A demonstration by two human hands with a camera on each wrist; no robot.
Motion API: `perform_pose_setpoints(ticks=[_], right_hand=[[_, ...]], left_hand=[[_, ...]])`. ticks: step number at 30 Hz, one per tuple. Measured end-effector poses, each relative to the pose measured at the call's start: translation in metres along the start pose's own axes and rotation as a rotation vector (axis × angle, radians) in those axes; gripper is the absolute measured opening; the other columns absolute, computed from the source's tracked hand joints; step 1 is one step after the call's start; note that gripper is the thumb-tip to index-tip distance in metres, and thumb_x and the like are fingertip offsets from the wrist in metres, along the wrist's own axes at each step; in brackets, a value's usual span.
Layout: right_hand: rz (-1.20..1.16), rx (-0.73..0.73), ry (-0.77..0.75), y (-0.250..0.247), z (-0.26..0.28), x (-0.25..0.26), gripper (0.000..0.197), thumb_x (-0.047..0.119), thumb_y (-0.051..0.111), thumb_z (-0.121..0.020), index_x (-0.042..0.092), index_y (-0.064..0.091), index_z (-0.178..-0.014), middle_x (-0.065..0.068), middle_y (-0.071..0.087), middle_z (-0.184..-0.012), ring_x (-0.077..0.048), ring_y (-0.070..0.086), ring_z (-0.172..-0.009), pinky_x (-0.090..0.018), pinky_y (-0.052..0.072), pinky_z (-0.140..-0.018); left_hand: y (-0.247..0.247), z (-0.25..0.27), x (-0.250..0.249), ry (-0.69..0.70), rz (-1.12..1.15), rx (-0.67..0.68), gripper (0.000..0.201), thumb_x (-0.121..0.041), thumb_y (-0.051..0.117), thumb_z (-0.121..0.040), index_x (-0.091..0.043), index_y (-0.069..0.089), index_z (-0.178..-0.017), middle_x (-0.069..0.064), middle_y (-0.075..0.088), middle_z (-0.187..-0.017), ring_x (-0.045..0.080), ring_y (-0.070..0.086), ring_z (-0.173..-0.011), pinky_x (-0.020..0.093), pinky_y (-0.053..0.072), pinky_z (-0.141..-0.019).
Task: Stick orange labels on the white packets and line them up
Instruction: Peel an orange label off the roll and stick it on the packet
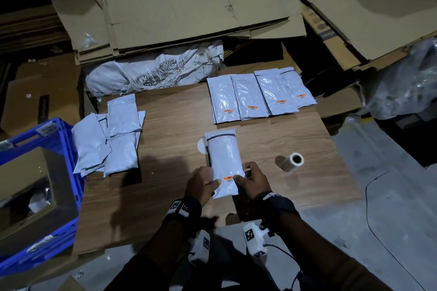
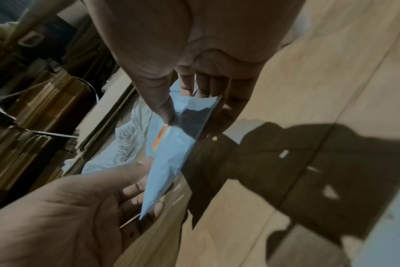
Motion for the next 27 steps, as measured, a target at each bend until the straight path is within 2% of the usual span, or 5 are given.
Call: perform_pose_setpoints(ticks=[9, 16, 20, 25, 27], right_hand=[[-0.056, -0.106, -0.118, -0.017, 0.010, 0.070, 0.031, 0.023, 0.077, -0.089, 0.022, 0.055, -0.111, -0.002, 0.070, -0.095, -0.026, 0.069, -0.087, -0.043, 0.060, -0.077], [-0.032, -0.245, -0.259, -0.084, 0.014, 0.128, 0.030, 0.020, 0.079, -0.088, 0.020, 0.062, -0.112, -0.002, 0.070, -0.102, -0.019, 0.068, -0.088, -0.036, 0.057, -0.077], [0.010, -0.321, -0.309, -0.148, 0.010, 0.143, 0.032, 0.022, 0.080, -0.088, 0.019, 0.062, -0.114, 0.002, 0.066, -0.102, -0.013, 0.063, -0.090, -0.034, 0.053, -0.081], [0.028, -0.355, -0.346, -0.228, -0.017, 0.134, 0.046, 0.021, 0.081, -0.087, 0.024, 0.057, -0.126, -0.006, 0.067, -0.103, -0.022, 0.068, -0.087, -0.043, 0.058, -0.078], [0.038, -0.372, -0.343, -0.257, -0.037, 0.123, 0.042, 0.024, 0.082, -0.085, 0.031, 0.059, -0.119, -0.007, 0.069, -0.107, -0.027, 0.069, -0.093, -0.048, 0.060, -0.079]], left_hand=[[-0.039, -0.004, -0.055, 0.173, 0.165, -0.033, 0.030, -0.016, 0.077, -0.089, -0.012, 0.062, -0.114, -0.004, 0.066, -0.096, 0.015, 0.062, -0.081, 0.010, 0.045, -0.062], [-0.042, -0.016, -0.134, 0.352, 0.222, 0.038, 0.031, -0.023, 0.081, -0.086, -0.016, 0.062, -0.110, 0.002, 0.068, -0.101, 0.014, 0.065, -0.083, 0.015, 0.051, -0.067], [-0.016, -0.028, -0.192, 0.420, 0.168, 0.136, 0.036, -0.029, 0.081, -0.085, -0.012, 0.064, -0.112, 0.001, 0.069, -0.102, 0.015, 0.066, -0.088, 0.031, 0.054, -0.083], [0.032, -0.048, -0.254, 0.489, 0.092, 0.188, 0.035, -0.027, 0.078, -0.089, -0.010, 0.065, -0.118, -0.002, 0.065, -0.103, 0.005, 0.062, -0.084, 0.013, 0.048, -0.074], [0.057, -0.059, -0.273, 0.507, 0.041, 0.183, 0.035, -0.028, 0.076, -0.090, -0.011, 0.066, -0.118, 0.002, 0.067, -0.108, 0.012, 0.064, -0.086, 0.020, 0.051, -0.077]])
Point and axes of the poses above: each hand's wrist, its own z-axis away from the middle knuckle, its own y-axis out of the palm, x = y × z, the point moved 6 cm from there along -z, towards the middle knuckle
